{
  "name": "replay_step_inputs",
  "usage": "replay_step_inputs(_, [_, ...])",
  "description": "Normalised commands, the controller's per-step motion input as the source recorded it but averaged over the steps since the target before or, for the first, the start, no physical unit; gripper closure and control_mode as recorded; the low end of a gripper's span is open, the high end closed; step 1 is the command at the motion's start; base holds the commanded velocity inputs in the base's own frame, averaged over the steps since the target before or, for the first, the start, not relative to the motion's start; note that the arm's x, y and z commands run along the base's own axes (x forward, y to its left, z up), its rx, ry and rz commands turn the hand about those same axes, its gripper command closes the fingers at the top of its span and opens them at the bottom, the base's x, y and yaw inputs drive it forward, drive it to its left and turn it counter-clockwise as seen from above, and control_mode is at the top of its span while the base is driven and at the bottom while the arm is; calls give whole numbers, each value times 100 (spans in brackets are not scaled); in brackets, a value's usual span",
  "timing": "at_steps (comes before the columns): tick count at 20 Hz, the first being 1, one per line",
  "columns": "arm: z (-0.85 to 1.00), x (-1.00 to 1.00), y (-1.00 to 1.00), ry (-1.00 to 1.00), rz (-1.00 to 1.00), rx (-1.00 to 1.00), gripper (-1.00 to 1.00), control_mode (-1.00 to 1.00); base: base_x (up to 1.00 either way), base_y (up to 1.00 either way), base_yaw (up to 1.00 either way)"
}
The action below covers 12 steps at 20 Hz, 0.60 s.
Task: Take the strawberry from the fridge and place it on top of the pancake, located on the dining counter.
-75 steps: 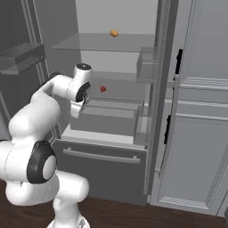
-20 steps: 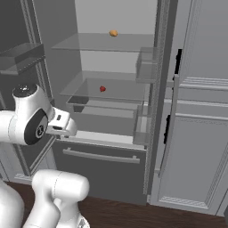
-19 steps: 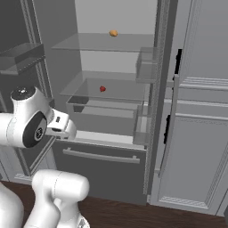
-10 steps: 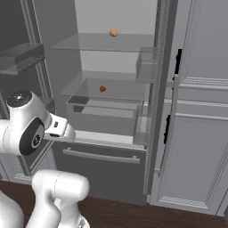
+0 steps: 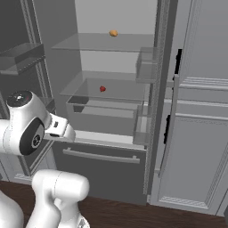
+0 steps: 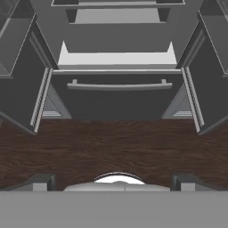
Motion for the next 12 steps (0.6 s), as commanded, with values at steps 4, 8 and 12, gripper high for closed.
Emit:
replay_step_inputs(4, [0,0,0,0,0,0,-100,-100,0,0,0])
replay_step_inputs(8, [0,0,0,0,0,0,-100,100,16,0,0])
replay_step_inputs(12, [0,0,0,0,0,0,-100,100,63,0,0])
